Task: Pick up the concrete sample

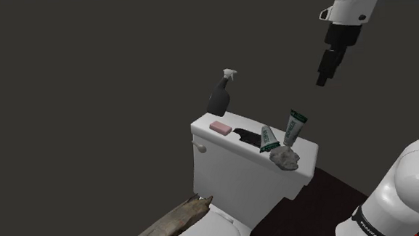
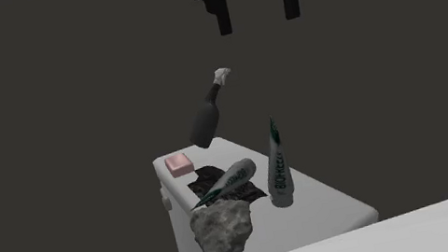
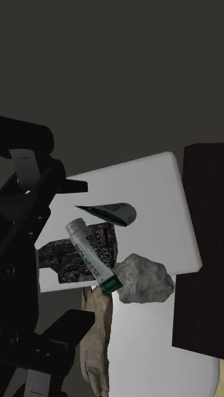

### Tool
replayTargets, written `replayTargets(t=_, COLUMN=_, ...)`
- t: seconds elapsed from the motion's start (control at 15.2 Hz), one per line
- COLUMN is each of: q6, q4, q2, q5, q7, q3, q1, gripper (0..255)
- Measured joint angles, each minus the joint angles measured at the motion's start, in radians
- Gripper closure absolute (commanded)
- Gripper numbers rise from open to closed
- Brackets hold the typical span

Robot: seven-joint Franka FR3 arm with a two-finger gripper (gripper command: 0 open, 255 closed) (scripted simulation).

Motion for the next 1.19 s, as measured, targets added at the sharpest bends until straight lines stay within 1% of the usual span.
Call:
replayTargets(t=0.13, q6=0.005, q4=-0.005, q2=0.014, q5=0.005, q7=-0.018, q3=-0.011, q1=0.007, gripper=0)
replayTargets(t=0.33, q6=0.019, q4=-0.012, q2=0.099, q5=0.034, q7=-0.116, q3=-0.063, q1=0.043, gripper=0)
replayTargets(t=0.73, q6=0.049, q4=-0.027, q2=0.316, q5=0.107, q7=-0.365, q3=-0.164, q1=0.125, gripper=0)
replayTargets(t=0.99, q6=0.049, q4=-0.03, q2=0.462, q5=0.161, q7=-0.535, q3=-0.203, q1=0.177, gripper=0)
replayTargets(t=1.12, q6=0.041, q4=-0.011, q2=0.548, q5=0.188, q7=-0.625, q3=-0.216, q1=0.2, gripper=0)
replayTargets(t=1.19, q6=0.045, q4=-0.023, q2=0.583, q5=0.204, q7=-0.664, q3=-0.215, q1=0.214, gripper=0)
